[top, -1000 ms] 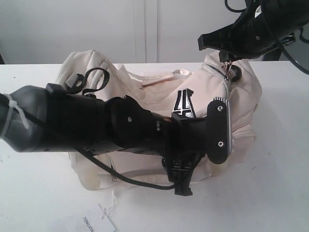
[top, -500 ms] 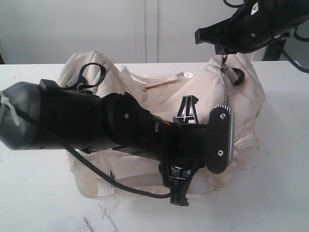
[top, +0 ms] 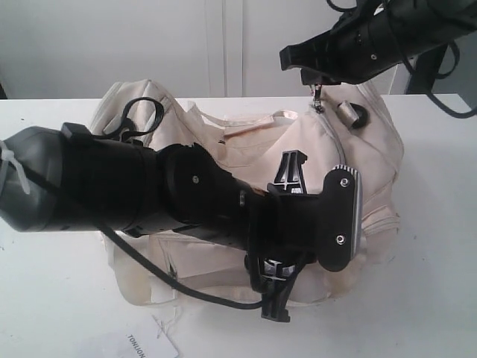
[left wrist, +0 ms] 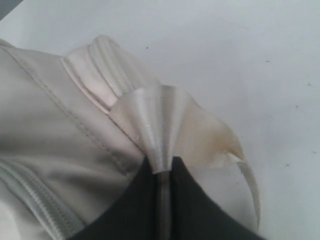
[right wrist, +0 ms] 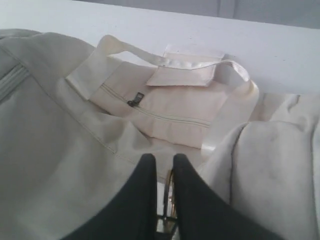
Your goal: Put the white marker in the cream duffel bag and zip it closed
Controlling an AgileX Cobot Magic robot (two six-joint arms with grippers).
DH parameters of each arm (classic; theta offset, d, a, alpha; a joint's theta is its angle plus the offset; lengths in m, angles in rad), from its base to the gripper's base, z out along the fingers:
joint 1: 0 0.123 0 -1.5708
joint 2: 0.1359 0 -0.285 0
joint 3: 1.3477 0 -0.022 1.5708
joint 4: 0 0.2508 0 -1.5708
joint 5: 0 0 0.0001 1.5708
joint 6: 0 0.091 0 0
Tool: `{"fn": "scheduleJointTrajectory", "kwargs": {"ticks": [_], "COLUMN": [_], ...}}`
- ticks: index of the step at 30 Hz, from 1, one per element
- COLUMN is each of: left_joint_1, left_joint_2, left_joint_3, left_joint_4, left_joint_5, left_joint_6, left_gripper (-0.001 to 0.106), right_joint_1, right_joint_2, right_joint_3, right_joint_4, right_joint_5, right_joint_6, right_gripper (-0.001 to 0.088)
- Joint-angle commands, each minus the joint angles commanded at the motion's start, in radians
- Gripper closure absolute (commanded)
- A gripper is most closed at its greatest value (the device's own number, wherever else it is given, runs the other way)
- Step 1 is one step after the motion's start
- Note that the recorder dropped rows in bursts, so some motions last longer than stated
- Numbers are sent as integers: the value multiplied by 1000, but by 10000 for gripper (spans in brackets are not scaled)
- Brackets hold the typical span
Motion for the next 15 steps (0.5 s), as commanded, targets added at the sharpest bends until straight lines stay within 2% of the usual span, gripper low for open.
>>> {"fn": "scheduleJointTrajectory", "kwargs": {"ticks": [4, 6, 8, 9, 11, 13, 15], "left_joint_1": [0, 0, 0, 0, 0, 0, 0], "left_joint_2": [0, 0, 0, 0, 0, 0, 0], "left_joint_3": [0, 0, 0, 0, 0, 0, 0], "left_joint_4": [0, 0, 0, 0, 0, 0, 0], "left_joint_5": [0, 0, 0, 0, 0, 0, -6], "left_joint_6": [0, 0, 0, 0, 0, 0, -2], "left_gripper": [1053, 1053, 1053, 1053, 1053, 1053, 1053], "right_joint_1": [0, 0, 0, 0, 0, 0, 0], "right_joint_2": [32, 34, 34, 34, 34, 32, 16], "right_joint_3": [0, 0, 0, -2, -2, -2, -2], "right_joint_4": [0, 0, 0, 0, -2, -6, -13], "right_joint_5": [34, 43, 48, 58, 66, 66, 66], "right_joint_6": [0, 0, 0, 0, 0, 0, 2], "right_gripper": [866, 827, 746, 648, 523, 451, 440]}}
